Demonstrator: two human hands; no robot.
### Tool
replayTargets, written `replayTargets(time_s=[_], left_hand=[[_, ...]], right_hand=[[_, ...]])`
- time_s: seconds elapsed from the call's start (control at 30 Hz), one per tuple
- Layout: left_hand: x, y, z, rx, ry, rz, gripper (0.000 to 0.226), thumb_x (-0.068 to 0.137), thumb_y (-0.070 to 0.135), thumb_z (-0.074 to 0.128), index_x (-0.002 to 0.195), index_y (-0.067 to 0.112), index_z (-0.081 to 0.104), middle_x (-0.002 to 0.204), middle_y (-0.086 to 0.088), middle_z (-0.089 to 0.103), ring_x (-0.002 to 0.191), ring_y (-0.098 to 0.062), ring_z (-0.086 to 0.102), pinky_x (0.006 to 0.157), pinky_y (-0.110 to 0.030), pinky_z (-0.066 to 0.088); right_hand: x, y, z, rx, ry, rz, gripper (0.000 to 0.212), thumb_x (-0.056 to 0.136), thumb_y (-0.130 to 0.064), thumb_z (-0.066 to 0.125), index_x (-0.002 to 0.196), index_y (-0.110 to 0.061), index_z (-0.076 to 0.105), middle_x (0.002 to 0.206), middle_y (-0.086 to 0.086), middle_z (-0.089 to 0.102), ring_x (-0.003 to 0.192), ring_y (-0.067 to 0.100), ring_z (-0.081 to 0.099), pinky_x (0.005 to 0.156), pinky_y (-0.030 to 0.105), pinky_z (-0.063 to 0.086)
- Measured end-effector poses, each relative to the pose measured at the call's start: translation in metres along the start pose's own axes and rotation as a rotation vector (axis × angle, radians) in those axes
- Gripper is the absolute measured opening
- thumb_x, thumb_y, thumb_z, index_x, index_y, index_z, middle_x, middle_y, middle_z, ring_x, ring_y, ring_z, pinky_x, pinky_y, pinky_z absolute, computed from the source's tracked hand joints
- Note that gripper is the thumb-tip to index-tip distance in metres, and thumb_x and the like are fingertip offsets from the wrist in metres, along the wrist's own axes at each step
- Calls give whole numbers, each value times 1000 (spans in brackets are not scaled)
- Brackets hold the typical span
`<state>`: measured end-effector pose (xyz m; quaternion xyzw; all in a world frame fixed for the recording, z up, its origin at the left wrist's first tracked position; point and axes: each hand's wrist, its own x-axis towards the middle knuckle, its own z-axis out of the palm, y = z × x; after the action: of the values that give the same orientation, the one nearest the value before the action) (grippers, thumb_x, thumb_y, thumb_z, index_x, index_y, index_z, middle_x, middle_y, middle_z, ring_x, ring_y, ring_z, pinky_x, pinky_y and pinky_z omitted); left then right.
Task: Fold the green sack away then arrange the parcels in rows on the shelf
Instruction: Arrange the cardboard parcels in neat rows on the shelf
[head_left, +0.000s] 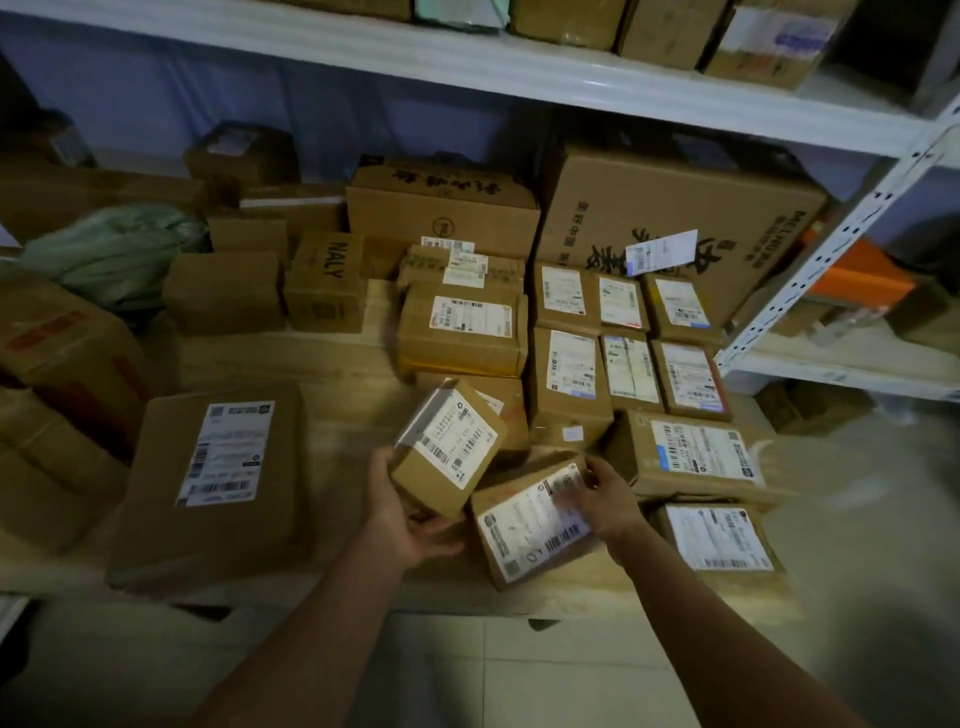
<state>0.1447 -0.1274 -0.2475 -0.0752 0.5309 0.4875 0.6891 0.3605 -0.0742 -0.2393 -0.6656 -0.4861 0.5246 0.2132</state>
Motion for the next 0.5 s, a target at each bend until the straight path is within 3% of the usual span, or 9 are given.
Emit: replayTargets(time_s=[0.1,0.17,0.23,0.27,0.33,0.4,0.5], left_hand=[[4,-21,6,1,11,-71,66,80,67,41,114,15,63,117,-22,58,104,-45,60,74,-59,44],[6,-32,11,-22,30,-61,66,79,70,39,111,17,62,115,-22,59,107,-44,58,84,-61,43],[11,-39,16,-22,108,25,67,81,71,36,104,15,64,103,-18,63,97,-35,60,93,-51,45],[11,-42,19,-22,135,76,67,83,70,35,99,13,65,90,-15,65,80,-28,62,83,-39,51],[12,-46,25,-23,153,126,64,86,67,35,92,11,65,68,-8,62,48,-19,55,53,-19,45],[12,-50,29,-1,147,135,62,86,66,38,86,11,64,74,-10,62,57,-21,56,56,-25,46],[9,-61,38,40,55,36,67,81,71,40,101,12,66,102,-20,64,95,-35,60,87,-44,49]], right_hand=[[12,6,-2,-338,98,-97,35,83,-13,65,114,-23,55,117,2,62,107,23,61,92,42,52],[14,13,0,-452,172,-101,55,83,-22,67,133,-22,45,130,4,50,112,25,57,92,38,50],[10,21,4,-507,246,-110,62,82,-37,67,136,-25,40,135,7,40,116,27,54,92,40,51],[7,24,6,-520,254,-118,63,81,-46,65,136,-27,40,137,8,38,118,28,51,94,44,50],[2,27,9,-602,202,-127,69,78,-64,57,136,-31,40,138,7,35,125,28,43,99,50,44],[-4,25,10,-750,147,-126,78,72,-76,52,138,-36,38,145,6,28,136,29,28,106,53,34],[-7,25,9,-869,-4,-173,93,65,-76,59,143,-41,24,158,6,5,145,32,-1,109,59,21]])
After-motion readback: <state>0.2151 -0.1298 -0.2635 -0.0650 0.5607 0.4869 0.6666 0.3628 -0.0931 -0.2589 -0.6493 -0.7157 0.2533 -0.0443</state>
